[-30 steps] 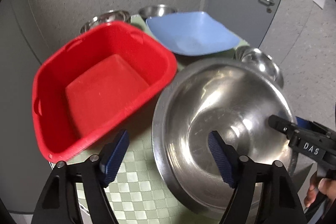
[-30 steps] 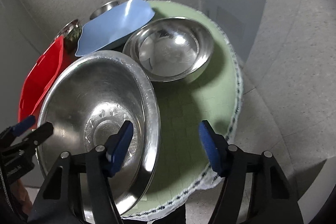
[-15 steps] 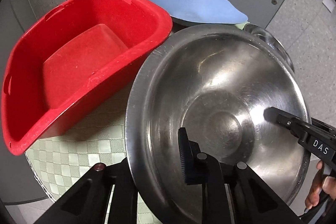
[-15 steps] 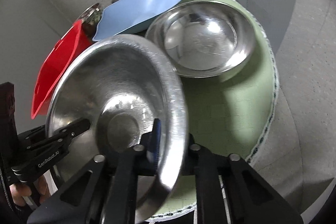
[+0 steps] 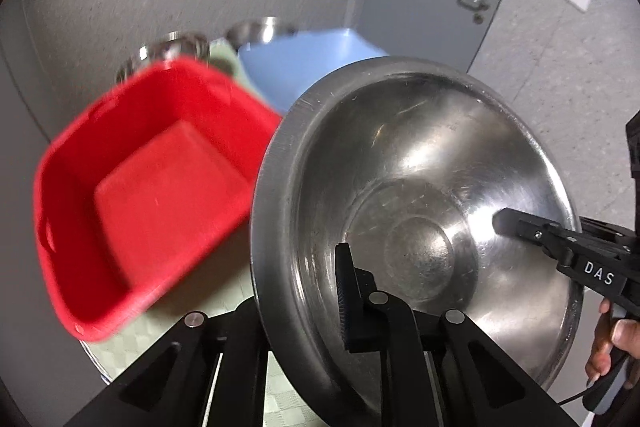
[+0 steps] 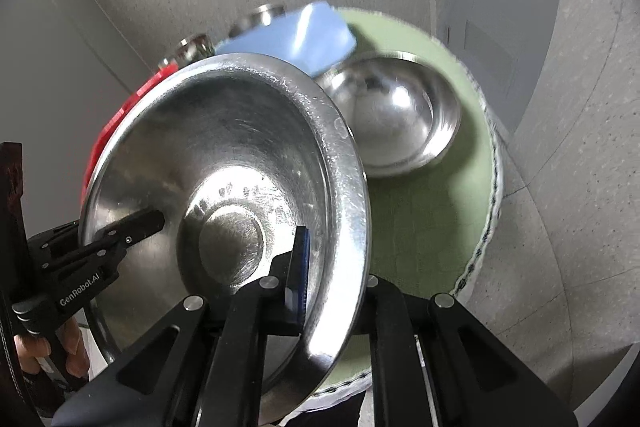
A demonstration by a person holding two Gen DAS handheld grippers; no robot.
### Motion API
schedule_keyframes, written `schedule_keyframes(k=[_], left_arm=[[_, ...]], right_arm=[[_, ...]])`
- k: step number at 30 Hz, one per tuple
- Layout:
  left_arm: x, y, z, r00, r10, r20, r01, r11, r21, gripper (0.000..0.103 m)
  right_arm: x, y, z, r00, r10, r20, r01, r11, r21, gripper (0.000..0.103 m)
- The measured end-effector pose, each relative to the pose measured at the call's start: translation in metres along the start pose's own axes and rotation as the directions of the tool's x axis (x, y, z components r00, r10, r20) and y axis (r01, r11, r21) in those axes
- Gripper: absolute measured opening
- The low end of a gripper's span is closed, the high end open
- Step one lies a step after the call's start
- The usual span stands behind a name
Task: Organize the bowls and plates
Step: 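Lift the steel bowl with both grippers, lower it into the red basin, open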
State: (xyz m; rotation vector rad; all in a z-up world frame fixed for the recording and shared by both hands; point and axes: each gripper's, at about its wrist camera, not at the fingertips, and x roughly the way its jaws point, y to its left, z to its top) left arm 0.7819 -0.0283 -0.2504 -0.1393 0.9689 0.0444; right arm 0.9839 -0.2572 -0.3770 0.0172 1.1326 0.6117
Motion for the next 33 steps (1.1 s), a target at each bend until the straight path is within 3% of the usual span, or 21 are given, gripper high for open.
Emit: schedule_keyframes(k=[6,10,14,19,25,33], left_arm=[[-0.038,0.039,0.015,0.996,0.021,0.089,-0.018,0.999,-0.037,0.009],[-0.05,0.079,0.02,0.99,0.085,0.114,-0.075,0.993,-0.086,0.009],[-0.043,0.123,0.018,0.988,0.13,0.081,-0.119,0.985,-0.122,0.009],[-0.016,0.154,0.019,0.988,0.153,0.009,-0.152,0.985,-0.082,0.009],[0.027,0.176,0.025,0.989,0.12,-0.083,-0.122,0.992,-0.025,0.01],[0.071,0.187,0.024,0.98,0.102,-0.174,-0.101,0.995,0.015,0.012]], right_arm=[[-0.015,0.048,0.034,0.996,0.033,0.084,-0.029,0.999,-0.044,0.009],[-0.001,0.088,0.058,0.992,0.074,0.101,-0.064,0.994,-0.092,0.009],[0.036,0.125,0.08,0.992,0.112,0.062,-0.104,0.988,-0.113,0.009],[0.081,0.155,0.088,0.994,0.105,-0.001,-0.105,0.99,-0.098,0.01],[0.118,0.167,0.087,0.993,0.089,-0.076,-0.092,0.995,-0.036,0.013],[0.145,0.171,0.09,0.992,0.001,-0.127,-0.001,1.0,0.002,0.016]])
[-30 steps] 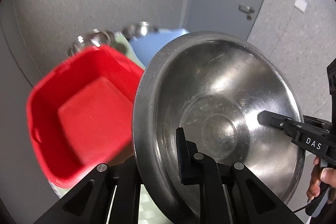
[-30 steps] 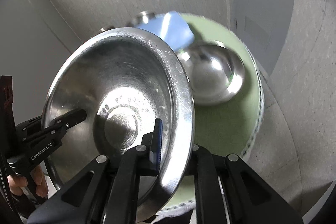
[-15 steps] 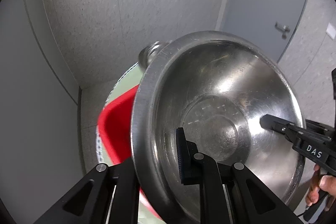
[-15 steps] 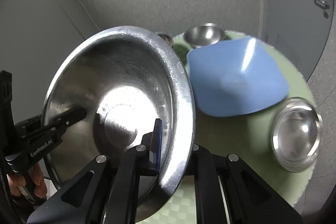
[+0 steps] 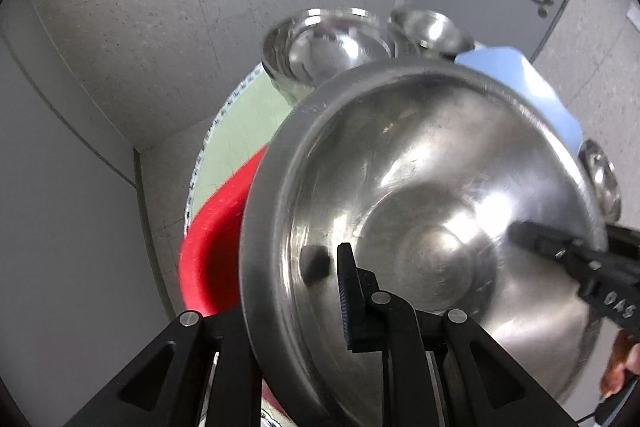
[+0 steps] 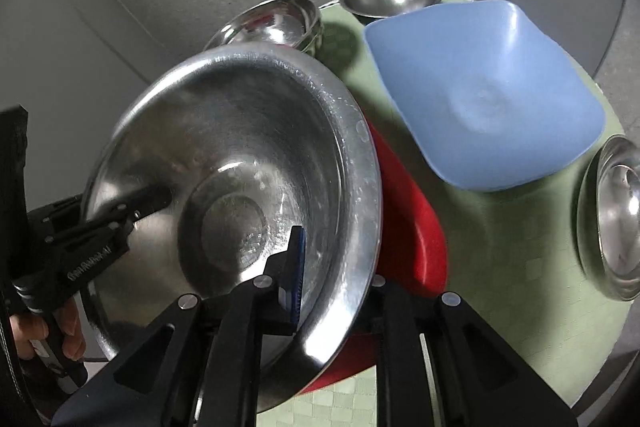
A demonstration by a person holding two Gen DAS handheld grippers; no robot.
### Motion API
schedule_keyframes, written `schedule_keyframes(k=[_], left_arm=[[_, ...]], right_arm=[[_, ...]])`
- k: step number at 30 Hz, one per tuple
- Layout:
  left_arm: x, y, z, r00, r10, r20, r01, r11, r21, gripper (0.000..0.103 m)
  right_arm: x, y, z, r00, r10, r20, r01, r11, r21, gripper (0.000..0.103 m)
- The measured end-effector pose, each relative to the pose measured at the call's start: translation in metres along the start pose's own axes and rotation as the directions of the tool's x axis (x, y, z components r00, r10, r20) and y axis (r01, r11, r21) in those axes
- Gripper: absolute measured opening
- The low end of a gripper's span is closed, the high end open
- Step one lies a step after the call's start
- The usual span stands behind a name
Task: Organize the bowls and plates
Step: 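Lift the steel bowl with both grippers, lower it into the red basin, open, then grasp the edge of the light-blue square plate with both grippers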
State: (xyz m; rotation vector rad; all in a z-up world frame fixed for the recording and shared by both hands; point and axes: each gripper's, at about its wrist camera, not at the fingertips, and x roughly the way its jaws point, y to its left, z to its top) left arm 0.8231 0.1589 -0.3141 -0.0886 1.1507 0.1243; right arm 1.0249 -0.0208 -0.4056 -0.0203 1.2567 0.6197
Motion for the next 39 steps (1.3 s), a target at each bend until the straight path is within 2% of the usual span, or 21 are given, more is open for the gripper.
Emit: schedule_keyframes(k=[5,9,11,13,14,15,16,18,19,25,27,29,32,34,37,39], left_arm=[[0.011,0.017,0.037,1.0,0.016,-0.021,-0.015,1.0,0.028,0.022],[0.011,0.014,0.04,1.0,0.017,-0.023,-0.016,0.999,0.04,0.029],[0.006,0.019,0.041,1.0,0.015,-0.021,-0.014,0.999,0.033,0.039],[-0.001,0.018,0.039,0.999,0.029,-0.013,-0.029,0.999,0.042,0.049],[-0.001,0.017,0.04,1.0,0.029,-0.013,-0.028,0.999,0.043,0.052],[-0.003,0.015,0.039,0.999,0.034,-0.008,-0.034,0.998,0.043,0.059],[-0.007,0.013,0.038,0.999,0.052,0.003,-0.052,0.998,0.043,0.072],[-0.015,0.011,0.036,0.999,0.05,0.018,-0.051,0.998,0.039,0.08],[-0.017,0.01,0.036,0.998,0.058,0.02,-0.058,0.998,0.034,0.083],[-0.028,0.007,0.032,0.995,0.094,0.032,-0.093,0.996,-0.016,0.084],[-0.042,0.003,0.03,0.989,0.138,0.057,-0.135,0.99,-0.045,0.085],[-0.056,0.0,0.029,0.98,0.181,0.081,-0.175,0.982,-0.075,0.09],[-0.071,-0.01,0.033,0.97,0.215,0.118,-0.2,0.972,-0.126,0.09],[-0.086,-0.025,0.039,0.964,0.213,0.16,-0.185,0.968,-0.17,0.09],[-0.102,-0.058,0.056,0.962,0.159,0.222,-0.109,0.969,-0.221,0.094],[-0.102,-0.083,0.072,0.964,0.121,0.237,-0.062,0.969,-0.241,0.097]], right_arm=[[0.002,0.01,0.0,0.998,-0.065,0.003,0.065,0.997,-0.03,0.018],[0.0,0.013,-0.002,0.996,-0.094,0.014,0.094,0.995,-0.03,0.019],[0.002,0.013,0.0,0.994,-0.104,0.015,0.105,0.994,-0.035,0.019],[0.001,0.016,-0.002,0.995,-0.099,0.014,0.1,0.994,-0.039,0.026],[-0.002,0.017,-0.004,0.995,-0.096,0.018,0.096,0.995,-0.036,0.034],[-0.004,0.018,-0.005,0.996,-0.087,0.021,0.088,0.995,-0.037,0.04],[-0.003,0.018,-0.003,0.997,-0.075,0.023,0.075,0.996,-0.039,0.043],[-0.008,0.02,-0.007,0.997,-0.072,0.035,0.074,0.996,-0.046,0.055],[-0.01,0.02,-0.008,0.997,-0.073,0.041,0.075,0.996,-0.05,0.056],[-0.02,0.019,-0.012,0.999,-0.015,0.032,0.017,0.998,-0.063,0.059],[-0.029,0.013,-0.012,0.999,0.009,0.052,-0.006,0.998,-0.059,0.064],[-0.042,0.004,-0.012,0.997,0.032,0.069,-0.027,0.997,-0.067,0.065],[-0.059,-0.014,-0.006,0.993,0.058,0.102,-0.049,0.995,-0.092,0.065],[-0.069,-0.031,0.0,0.99,0.077,0.119,-0.065,0.992,-0.105,0.065],[-0.085,-0.068,0.018,0.986,0.082,0.143,-0.063,0.99,-0.129,0.067],[-0.094,-0.096,0.034,0.984,0.071,0.162,-0.051,0.99,-0.129,0.067]])
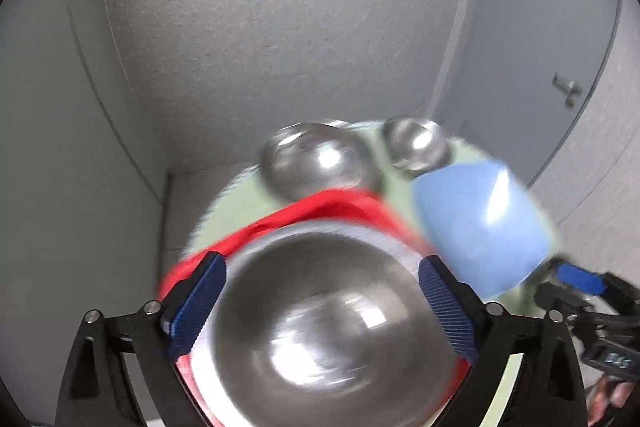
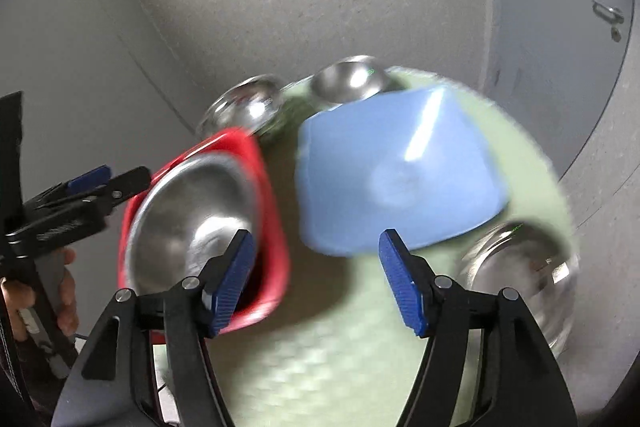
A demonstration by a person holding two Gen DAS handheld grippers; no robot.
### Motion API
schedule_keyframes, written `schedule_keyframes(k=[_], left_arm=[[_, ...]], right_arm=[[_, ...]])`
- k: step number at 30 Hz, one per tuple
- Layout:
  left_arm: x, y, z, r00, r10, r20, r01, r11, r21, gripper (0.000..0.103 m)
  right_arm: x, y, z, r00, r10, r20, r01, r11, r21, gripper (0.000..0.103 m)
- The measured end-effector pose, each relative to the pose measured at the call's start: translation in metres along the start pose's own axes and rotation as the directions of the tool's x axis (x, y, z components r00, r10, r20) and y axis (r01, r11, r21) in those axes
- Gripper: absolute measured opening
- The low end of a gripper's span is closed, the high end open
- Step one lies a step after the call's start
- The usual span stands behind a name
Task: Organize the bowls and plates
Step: 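Grasp the edge of the light-blue square plate with both grippers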
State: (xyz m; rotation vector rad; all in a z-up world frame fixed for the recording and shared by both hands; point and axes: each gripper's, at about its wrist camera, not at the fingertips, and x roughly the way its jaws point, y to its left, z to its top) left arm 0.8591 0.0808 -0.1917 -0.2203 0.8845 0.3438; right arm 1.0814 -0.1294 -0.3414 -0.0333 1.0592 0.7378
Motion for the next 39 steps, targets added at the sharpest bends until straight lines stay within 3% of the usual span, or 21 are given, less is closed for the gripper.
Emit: schedule_keyframes(k=[3,8,12,18,21,24,26,28,29,32,34,37,39], left_arm=[[0.015,-0.042,0.014,0.999,-0.038,-0.024,0.038,0.999,-0.018,0.097],[0.063,-0.093,0.021,0.993,0.011,-0.121,-0.014,1.0,-0.02,0.097],[0.105,-0.1,0.011,0.979,0.06,-0.195,-0.069,0.997,-0.037,0.094],[0.131,-0.11,-0.001,0.961,0.18,-0.21,-0.184,0.983,0.0,0.091],[0.133,-0.119,0.003,0.965,0.175,-0.196,-0.17,0.985,0.041,0.089],[0.148,-0.124,0.006,0.954,0.221,-0.202,-0.207,0.975,0.085,0.089],[0.152,-0.126,0.008,0.954,0.207,-0.217,-0.194,0.978,0.079,0.088],[0.158,-0.129,0.009,0.957,0.142,-0.254,-0.135,0.99,0.045,0.075],[0.162,-0.131,0.009,0.957,0.121,-0.264,-0.115,0.993,0.039,0.074],[0.176,-0.13,0.007,0.949,0.113,-0.294,-0.109,0.994,0.027,0.07],[0.181,-0.127,0.006,0.948,0.107,-0.3,-0.108,0.994,0.014,0.058],[0.189,-0.125,0.009,0.946,0.087,-0.313,-0.089,0.996,0.007,0.048],[0.193,-0.124,0.01,0.945,0.098,-0.312,-0.099,0.995,0.015,0.046]], right_arm=[[-0.003,-0.037,0.019,1.0,-0.027,0.012,0.027,1.0,-0.014,0.068],[0.018,-0.094,0.049,0.998,-0.051,-0.026,0.05,0.998,-0.033,0.068],[0.044,-0.121,0.057,0.995,-0.025,-0.095,0.022,0.999,-0.032,0.068],[0.085,-0.139,0.062,0.98,0.026,-0.195,-0.03,0.999,-0.014,0.068],[0.095,-0.142,0.062,0.975,0.043,-0.217,-0.045,0.999,-0.005,0.067],[0.102,-0.145,0.065,0.969,0.074,-0.237,-0.073,0.997,0.012,0.066],[0.106,-0.147,0.066,0.966,0.084,-0.245,-0.084,0.996,0.012,0.064],[0.11,-0.148,0.066,0.961,0.096,-0.26,-0.095,0.995,0.018,0.061],[0.11,-0.149,0.065,0.959,0.101,-0.264,-0.099,0.995,0.02,0.06],[0.112,-0.151,0.066,0.954,0.115,-0.277,-0.113,0.993,0.023,0.055],[0.113,-0.151,0.066,0.951,0.121,-0.284,-0.12,0.993,0.02,0.05],[0.119,-0.15,0.065,0.941,0.137,-0.309,-0.139,0.99,0.017,0.039],[0.121,-0.15,0.064,0.935,0.153,-0.321,-0.154,0.988,0.02,0.022]])
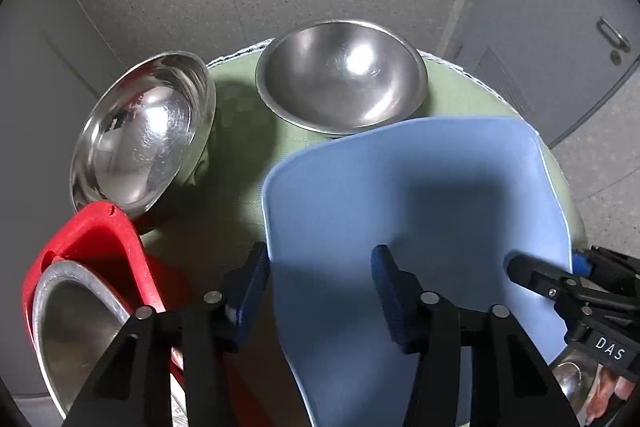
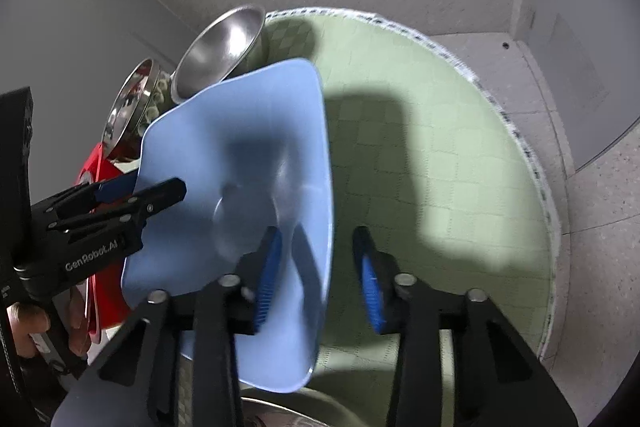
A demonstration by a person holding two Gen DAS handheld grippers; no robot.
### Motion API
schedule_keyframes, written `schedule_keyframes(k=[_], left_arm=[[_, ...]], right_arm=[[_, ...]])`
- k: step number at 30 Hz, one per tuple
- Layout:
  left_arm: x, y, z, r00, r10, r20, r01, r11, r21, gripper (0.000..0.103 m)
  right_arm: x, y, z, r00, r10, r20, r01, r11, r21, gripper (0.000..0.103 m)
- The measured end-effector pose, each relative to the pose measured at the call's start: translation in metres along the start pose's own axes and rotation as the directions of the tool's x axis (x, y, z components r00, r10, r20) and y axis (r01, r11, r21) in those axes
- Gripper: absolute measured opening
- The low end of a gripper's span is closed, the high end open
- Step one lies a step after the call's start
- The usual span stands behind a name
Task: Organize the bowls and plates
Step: 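Grasp the edge of the light-blue square plate with both grippers, then carry the blue plate onto the steel bowl in the red basin, open both grippers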
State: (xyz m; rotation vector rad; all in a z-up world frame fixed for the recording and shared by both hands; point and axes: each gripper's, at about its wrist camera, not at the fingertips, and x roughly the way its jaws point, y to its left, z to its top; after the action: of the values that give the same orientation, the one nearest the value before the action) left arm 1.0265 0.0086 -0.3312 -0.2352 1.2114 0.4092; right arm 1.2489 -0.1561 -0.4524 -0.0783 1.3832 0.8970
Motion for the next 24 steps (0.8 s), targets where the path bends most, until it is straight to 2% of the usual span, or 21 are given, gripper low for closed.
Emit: schedule_keyframes(k=[1,3,7,13,17,20,24], left_arm=[[0.002,0.0,0.001,1.0,0.007,0.003,-0.007,1.0,0.004,0.039],[0.002,0.0,0.002,1.0,0.005,0.01,-0.005,1.0,0.004,0.038],[0.008,0.008,0.005,1.0,-0.013,0.02,0.013,1.0,0.001,0.024],[0.014,0.013,0.005,0.991,-0.129,0.022,0.129,0.991,-0.017,0.023],[0.016,0.022,0.004,0.965,-0.26,0.02,0.26,0.963,-0.072,0.022],[0.02,0.02,0.003,0.967,-0.256,0.002,0.256,0.965,-0.056,0.016],[0.024,0.02,0.001,0.964,-0.265,-0.014,0.263,0.963,-0.063,0.016]], right_arm=[[0.001,0.0,0.0,1.0,0.012,-0.004,-0.012,1.0,-0.001,0.018],[0.002,-0.001,-0.001,1.0,0.027,-0.007,-0.027,1.0,0.0,0.013],[0.0,-0.009,-0.003,0.997,0.079,0.003,-0.079,0.996,0.034,0.009],[-0.012,-0.029,-0.01,0.99,0.133,0.045,-0.137,0.985,0.101,0.005],[-0.02,-0.042,-0.013,0.989,0.134,0.057,-0.141,0.98,0.142,0.005],[-0.024,-0.047,-0.015,0.989,0.131,0.071,-0.141,0.977,0.16,0.004],[-0.028,-0.046,-0.018,0.989,0.124,0.084,-0.137,0.977,0.166,0.004]])
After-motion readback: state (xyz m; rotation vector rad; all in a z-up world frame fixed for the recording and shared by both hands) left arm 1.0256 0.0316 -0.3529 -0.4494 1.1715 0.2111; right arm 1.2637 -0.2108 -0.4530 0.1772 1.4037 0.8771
